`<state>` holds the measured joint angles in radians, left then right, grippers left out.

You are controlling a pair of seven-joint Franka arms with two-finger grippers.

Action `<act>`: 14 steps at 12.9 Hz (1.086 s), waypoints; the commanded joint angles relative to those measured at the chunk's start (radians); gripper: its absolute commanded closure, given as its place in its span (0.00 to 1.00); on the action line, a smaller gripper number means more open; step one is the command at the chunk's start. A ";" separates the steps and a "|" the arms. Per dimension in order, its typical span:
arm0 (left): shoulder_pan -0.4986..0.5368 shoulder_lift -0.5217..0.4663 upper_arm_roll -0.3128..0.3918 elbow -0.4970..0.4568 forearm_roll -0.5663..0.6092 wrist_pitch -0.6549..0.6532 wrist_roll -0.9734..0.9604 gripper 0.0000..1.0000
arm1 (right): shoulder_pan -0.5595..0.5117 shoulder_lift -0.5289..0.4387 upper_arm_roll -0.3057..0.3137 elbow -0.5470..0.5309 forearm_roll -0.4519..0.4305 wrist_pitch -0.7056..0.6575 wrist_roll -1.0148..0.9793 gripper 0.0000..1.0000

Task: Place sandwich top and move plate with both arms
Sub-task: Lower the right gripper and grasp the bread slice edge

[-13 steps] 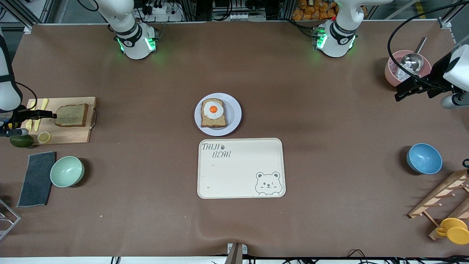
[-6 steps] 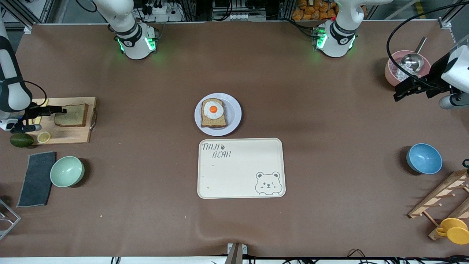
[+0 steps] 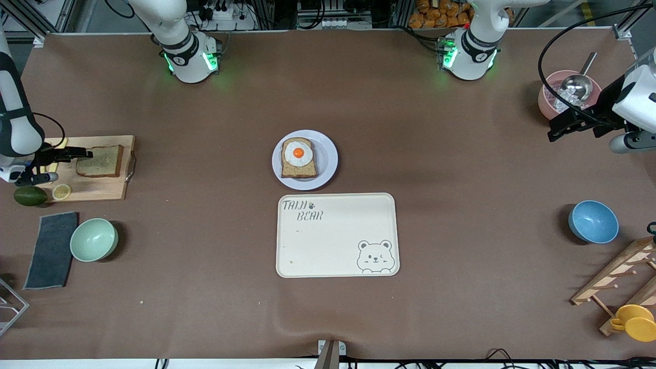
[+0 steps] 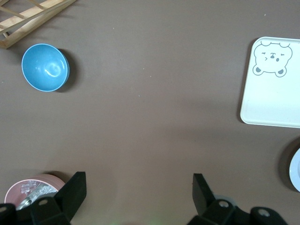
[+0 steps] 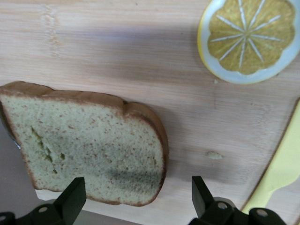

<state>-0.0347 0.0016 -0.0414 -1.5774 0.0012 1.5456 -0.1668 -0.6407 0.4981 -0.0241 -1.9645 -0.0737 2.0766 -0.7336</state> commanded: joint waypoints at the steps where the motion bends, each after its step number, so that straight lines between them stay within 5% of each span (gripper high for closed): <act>1: 0.003 -0.017 -0.005 -0.007 0.003 0.008 -0.002 0.00 | -0.033 0.019 0.021 0.021 0.008 -0.001 -0.021 0.00; 3: 0.003 -0.018 -0.006 -0.007 0.003 0.008 -0.003 0.00 | -0.043 0.022 0.021 0.022 0.017 0.000 -0.020 0.06; 5: -0.002 -0.017 -0.006 -0.007 0.003 0.007 -0.003 0.00 | -0.045 0.022 0.021 0.021 0.046 -0.004 -0.020 0.99; 14: -0.005 0.003 -0.048 0.023 0.011 0.018 -0.019 0.00 | -0.037 0.020 0.023 0.030 0.051 -0.010 -0.021 1.00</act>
<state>-0.0518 0.0015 -0.0714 -1.5692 0.0011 1.5625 -0.1672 -0.6599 0.5076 -0.0237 -1.9514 -0.0384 2.0741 -0.7365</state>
